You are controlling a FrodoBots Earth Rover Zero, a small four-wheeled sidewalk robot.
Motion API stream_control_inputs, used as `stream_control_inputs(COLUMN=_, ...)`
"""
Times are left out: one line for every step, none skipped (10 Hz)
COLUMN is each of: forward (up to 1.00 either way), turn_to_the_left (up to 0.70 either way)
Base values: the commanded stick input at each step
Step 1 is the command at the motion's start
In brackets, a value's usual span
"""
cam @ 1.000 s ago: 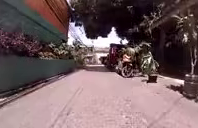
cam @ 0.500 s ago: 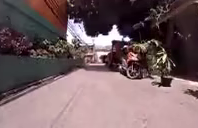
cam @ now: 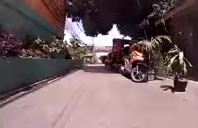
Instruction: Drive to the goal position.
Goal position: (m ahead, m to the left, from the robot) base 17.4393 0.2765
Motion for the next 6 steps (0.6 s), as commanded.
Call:
stream_control_inputs(forward=1.00, turn_to_the_left=0.00)
stream_control_inputs(forward=1.00, turn_to_the_left=0.00)
stream_control_inputs(forward=1.00, turn_to_the_left=0.00)
stream_control_inputs(forward=1.00, turn_to_the_left=0.00)
stream_control_inputs(forward=1.00, turn_to_the_left=0.00)
stream_control_inputs(forward=1.00, turn_to_the_left=0.00)
